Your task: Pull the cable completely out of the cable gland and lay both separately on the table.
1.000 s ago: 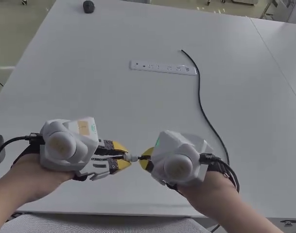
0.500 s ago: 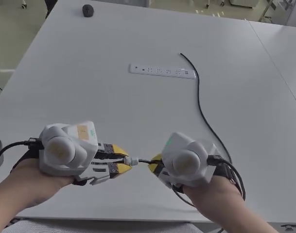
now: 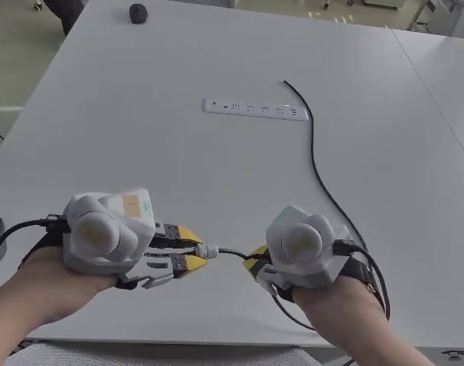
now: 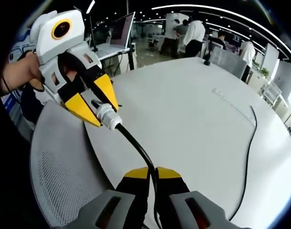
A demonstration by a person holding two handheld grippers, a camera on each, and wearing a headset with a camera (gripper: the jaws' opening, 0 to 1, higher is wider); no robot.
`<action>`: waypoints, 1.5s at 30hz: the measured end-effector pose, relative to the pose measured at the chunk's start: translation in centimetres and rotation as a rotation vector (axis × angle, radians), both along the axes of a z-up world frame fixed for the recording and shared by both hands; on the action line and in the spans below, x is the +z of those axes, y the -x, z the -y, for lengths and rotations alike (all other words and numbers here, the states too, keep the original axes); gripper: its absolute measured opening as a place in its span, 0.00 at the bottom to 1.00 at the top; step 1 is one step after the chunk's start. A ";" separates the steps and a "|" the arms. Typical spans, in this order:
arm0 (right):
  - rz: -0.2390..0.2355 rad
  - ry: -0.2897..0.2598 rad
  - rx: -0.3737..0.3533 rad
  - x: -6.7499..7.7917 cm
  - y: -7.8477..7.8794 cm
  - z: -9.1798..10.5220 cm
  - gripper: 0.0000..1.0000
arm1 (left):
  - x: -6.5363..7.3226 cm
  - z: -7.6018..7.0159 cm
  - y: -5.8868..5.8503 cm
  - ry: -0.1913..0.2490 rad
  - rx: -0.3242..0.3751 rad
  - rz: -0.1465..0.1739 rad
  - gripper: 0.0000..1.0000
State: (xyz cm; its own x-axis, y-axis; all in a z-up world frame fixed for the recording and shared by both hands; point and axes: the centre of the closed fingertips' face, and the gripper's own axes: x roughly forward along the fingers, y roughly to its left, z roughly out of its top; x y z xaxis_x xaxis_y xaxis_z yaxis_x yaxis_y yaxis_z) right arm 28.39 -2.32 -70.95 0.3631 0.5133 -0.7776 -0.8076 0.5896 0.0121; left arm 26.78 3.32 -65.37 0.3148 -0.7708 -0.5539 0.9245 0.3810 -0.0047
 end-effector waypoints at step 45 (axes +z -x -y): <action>0.246 0.030 0.339 4.1 1.1 -5.4 0.08 | -0.1 -0.6 -0.1 -0.001 0.024 -0.005 0.15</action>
State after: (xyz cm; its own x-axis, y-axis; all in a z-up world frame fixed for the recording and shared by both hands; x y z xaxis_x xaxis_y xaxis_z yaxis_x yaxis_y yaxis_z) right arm 27.28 3.07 -66.90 0.3545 0.6140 -0.7052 -0.9326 0.2872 -0.2188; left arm 26.84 3.92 -65.43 0.3302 -0.7628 -0.5559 0.9152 0.4028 -0.0092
